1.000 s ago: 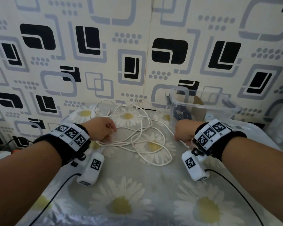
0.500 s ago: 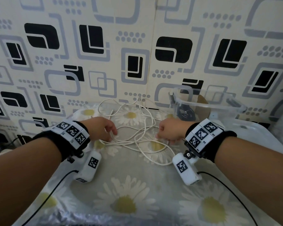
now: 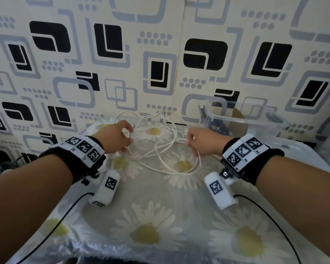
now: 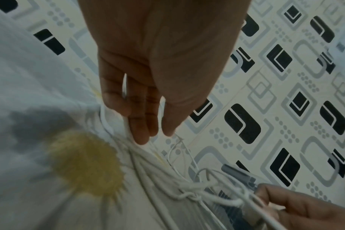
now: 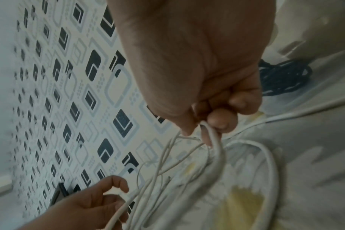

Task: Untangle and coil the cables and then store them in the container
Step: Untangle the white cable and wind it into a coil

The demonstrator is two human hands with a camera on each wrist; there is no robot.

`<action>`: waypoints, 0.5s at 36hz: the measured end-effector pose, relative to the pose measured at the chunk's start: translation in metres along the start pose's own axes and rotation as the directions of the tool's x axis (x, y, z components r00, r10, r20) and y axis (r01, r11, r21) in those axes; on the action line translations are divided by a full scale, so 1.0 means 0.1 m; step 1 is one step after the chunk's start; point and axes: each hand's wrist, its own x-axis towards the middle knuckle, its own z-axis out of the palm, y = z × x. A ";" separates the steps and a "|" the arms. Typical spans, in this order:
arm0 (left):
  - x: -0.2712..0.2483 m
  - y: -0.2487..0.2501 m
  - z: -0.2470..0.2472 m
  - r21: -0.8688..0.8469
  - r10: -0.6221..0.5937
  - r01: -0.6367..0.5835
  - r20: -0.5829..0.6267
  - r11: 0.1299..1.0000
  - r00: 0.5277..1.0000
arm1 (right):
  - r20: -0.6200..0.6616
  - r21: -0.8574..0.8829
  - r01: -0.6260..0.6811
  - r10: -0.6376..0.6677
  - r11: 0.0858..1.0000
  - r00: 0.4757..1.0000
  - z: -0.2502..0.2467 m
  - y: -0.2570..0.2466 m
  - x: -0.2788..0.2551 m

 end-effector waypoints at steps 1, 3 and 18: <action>0.00 0.01 -0.01 -0.026 -0.003 0.004 0.004 1.000 1.000 | -0.031 0.068 -0.004 0.006 0.998 1.000 -0.02 0.00 0.01; -0.03 0.04 -0.03 0.009 0.017 -0.017 0.034 1.000 0.999 | -0.077 0.224 0.005 0.012 0.975 0.997 -0.06 0.00 0.02; -0.06 0.13 -0.13 0.119 0.347 -0.328 -0.216 0.937 0.912 | -0.042 0.850 -0.120 0.293 0.512 0.955 -0.09 -0.18 0.04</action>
